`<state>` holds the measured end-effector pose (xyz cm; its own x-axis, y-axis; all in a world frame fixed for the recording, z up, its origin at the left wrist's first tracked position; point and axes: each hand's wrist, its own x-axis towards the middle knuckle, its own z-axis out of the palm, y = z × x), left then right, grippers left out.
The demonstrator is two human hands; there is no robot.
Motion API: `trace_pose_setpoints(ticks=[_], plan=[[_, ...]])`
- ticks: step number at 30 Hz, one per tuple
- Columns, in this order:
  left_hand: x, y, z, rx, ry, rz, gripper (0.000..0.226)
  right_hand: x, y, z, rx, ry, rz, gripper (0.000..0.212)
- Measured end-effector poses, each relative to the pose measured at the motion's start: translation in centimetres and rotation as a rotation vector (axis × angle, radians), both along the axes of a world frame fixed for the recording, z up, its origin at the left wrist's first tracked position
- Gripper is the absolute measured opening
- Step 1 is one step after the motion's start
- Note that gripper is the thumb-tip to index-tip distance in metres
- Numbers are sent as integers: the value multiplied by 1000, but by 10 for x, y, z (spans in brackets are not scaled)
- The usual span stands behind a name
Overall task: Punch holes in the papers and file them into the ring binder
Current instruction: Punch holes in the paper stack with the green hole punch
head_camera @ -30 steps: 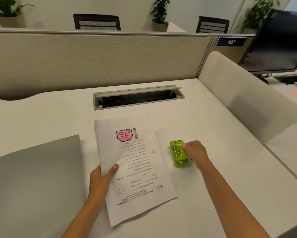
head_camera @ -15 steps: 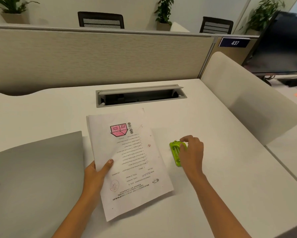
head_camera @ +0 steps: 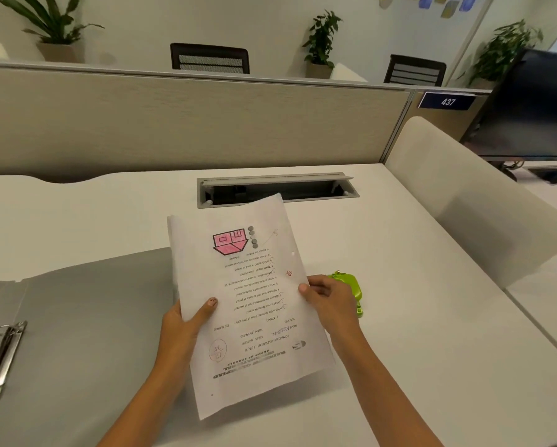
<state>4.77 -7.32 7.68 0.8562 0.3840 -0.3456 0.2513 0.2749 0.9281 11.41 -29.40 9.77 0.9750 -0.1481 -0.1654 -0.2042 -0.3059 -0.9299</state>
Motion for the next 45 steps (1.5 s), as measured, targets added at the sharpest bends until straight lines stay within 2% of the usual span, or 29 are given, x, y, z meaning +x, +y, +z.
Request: trace_pose_setpoints(ticks=[2, 4, 6, 8, 10, 12, 14, 16, 17, 19, 21, 22, 24, 27, 30, 32, 35, 37, 39, 42, 45], plan=[[-4, 0, 4, -3, -57, 41, 28, -1, 0, 11, -29, -55, 9, 8], [-7, -2, 12, 32, -111, 121, 48, -3, 0, 27, -108, -101, 47, 12], [-8, -5, 24, 194, -185, 234, 71, -4, 1, 42, -202, -157, 100, 15], [-8, -8, 44, 468, -331, 310, 86, -4, 4, 57, -320, -238, 156, 16], [-6, -8, 65, 772, -521, 248, 91, -4, 9, 70, -427, -319, 222, 17], [2, -8, 85, 1120, -649, 54, 81, -4, 17, 86, -530, -427, 299, 16], [12, -12, 99, 1490, -695, -145, 67, -3, 26, 101, -652, -549, 410, 17], [17, -23, 114, 1716, -689, -283, 61, -3, 37, 115, -805, -638, 500, 22], [17, -28, 121, 1716, -644, -308, 59, -5, 42, 121, -862, -711, 522, 26], [13, -33, 134, 1555, -417, -369, 52, -5, 47, 128, -921, -915, 557, 33], [13, -28, 135, 1585, -294, -421, 45, -7, 51, 134, -949, -1090, 589, 34], [12, -26, 135, 1595, -277, -436, 44, -8, 53, 136, -969, -1151, 600, 34], [10, -22, 135, 1498, -285, -435, 40, -11, 55, 137, -1000, -1226, 587, 31], [7, -13, 124, 1381, -348, -349, 30, -14, 57, 126, -967, -1236, 498, 28], [8, -5, 113, 1218, -390, -256, 41, -19, 59, 115, -898, -1203, 410, 47], [8, -2, 105, 1089, -376, -216, 40, -23, 56, 107, -801, -1147, 353, 57], [8, 0, 96, 895, -371, -147, 28, -34, 52, 86, -489, -969, 194, 61], [7, 0, 91, 731, -325, -95, 25, -40, 51, 70, -304, -773, 10, 68], [8, 0, 84, 531, -262, -51, 22, -42, 48, 54, -159, -497, -119, 71], [8, 1, 70, 283, -175, -29, 25, -37, 35, 28, 88, -161, -136, 44], [8, 2, 53, 175, -108, -36, 27, -38, 26, 12, 88, -85, -109, 14]])
